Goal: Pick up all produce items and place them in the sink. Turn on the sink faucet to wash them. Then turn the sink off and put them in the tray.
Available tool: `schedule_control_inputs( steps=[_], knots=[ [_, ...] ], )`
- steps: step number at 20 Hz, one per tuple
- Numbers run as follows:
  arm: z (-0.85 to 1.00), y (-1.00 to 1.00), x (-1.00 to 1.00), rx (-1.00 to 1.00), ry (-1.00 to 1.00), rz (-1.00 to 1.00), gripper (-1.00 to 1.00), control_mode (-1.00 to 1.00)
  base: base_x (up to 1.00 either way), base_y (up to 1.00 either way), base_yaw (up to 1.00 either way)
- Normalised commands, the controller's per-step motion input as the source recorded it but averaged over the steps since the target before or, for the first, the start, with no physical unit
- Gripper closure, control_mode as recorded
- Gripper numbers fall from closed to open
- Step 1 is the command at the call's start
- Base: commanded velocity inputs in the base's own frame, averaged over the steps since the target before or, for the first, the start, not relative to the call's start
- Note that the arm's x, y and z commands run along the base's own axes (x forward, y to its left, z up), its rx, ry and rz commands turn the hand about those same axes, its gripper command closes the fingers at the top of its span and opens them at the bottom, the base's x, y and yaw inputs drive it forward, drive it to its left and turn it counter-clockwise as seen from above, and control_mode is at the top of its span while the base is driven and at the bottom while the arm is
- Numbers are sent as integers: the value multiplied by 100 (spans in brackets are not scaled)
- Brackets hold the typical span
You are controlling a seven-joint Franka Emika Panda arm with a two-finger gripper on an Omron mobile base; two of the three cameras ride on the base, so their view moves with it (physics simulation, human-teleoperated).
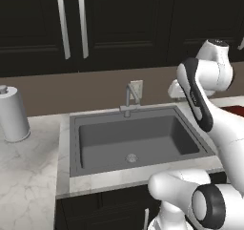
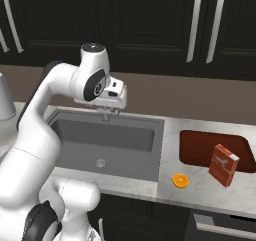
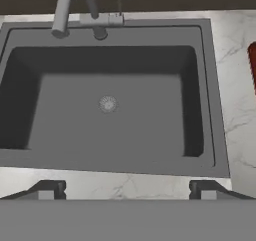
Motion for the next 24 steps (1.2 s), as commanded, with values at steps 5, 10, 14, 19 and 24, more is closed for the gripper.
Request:
schedule_control_inputs(
  steps=[5,10,14,19,24],
  knots=[
    [-4,-100,-22,11,0,0,-100,-100,0,0,0],
    [-13,-85,-9,6,1,0,-100,-100,0,0,0],
    [-32,-55,0,0,5,0,-100,-100,0,0,0],
    [-41,-41,0,0,10,0,-100,-100,0,0,0],
    [-42,-33,0,0,14,-1,-100,-100,0,0,0]
  ],
)
